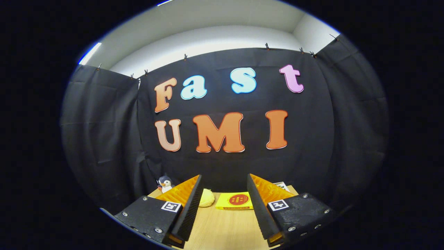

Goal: Open the storage box then place both shoes into the box .Put the left shoe in first, then the right shoe, with the right side of both shoes facing outward in a uniform manner.

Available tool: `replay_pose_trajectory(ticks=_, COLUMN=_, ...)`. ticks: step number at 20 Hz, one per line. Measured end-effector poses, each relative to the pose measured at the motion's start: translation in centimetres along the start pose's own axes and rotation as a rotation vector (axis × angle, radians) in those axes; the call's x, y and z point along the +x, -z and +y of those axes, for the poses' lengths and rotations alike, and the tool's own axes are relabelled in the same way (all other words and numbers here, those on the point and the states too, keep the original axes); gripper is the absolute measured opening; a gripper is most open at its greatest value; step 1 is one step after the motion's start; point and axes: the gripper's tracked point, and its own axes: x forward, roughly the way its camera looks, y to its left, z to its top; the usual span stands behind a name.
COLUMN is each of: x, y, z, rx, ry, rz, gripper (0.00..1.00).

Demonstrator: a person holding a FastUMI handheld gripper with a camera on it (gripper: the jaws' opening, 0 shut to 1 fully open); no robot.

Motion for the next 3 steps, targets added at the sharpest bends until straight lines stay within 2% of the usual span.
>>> replay_pose_trajectory(ticks=3, x=-1.1, y=-1.9, z=-1.8, rx=-0.017, ry=0.006, rz=-0.061, gripper=0.83)
